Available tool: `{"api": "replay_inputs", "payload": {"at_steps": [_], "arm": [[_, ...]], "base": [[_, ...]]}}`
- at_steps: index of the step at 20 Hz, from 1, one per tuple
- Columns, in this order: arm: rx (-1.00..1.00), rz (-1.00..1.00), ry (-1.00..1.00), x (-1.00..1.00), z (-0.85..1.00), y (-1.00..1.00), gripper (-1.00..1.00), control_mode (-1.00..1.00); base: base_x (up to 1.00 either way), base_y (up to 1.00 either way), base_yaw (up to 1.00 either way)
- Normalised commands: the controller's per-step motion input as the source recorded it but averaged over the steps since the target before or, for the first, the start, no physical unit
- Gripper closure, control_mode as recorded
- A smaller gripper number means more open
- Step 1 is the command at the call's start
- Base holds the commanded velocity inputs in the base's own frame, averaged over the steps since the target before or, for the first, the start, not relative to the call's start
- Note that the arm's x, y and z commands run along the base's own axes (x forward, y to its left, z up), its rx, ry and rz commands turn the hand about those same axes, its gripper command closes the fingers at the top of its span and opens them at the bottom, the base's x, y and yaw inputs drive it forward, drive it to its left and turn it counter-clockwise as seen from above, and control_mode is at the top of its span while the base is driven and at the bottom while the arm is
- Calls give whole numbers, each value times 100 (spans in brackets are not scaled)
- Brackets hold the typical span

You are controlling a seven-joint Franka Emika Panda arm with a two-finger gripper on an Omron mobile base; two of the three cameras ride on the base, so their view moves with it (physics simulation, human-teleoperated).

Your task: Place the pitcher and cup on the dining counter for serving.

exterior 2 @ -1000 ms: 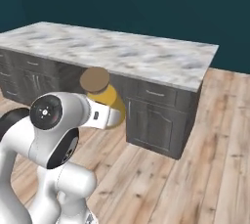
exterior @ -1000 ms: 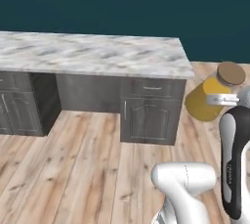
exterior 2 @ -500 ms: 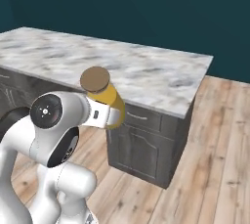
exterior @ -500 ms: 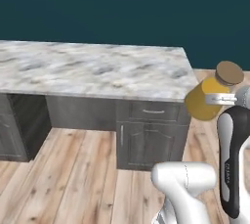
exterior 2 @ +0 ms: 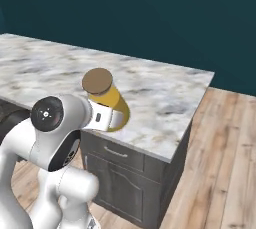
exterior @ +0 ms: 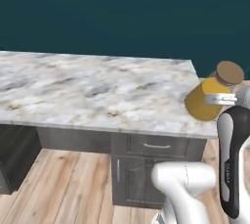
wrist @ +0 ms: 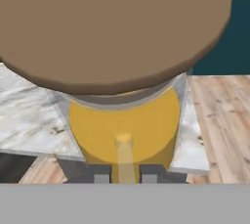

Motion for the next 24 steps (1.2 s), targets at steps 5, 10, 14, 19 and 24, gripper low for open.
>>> {"api": "replay_inputs", "payload": {"at_steps": [5, 10, 14, 19, 24], "arm": [[0, 5, 4, 20, -5, -3, 100, -100], [0, 17, 18, 100, -38, 0, 100, -100], [0, 16, 13, 100, -41, 0, 100, -100], [-1, 12, 2, 100, -52, 6, 100, -100], [-5, 3, 2, 100, -39, 36, 100, -100]], "base": [[80, -27, 20], [0, 0, 0], [0, 0, 0], [0, 0, 0], [0, 0, 0]]}}
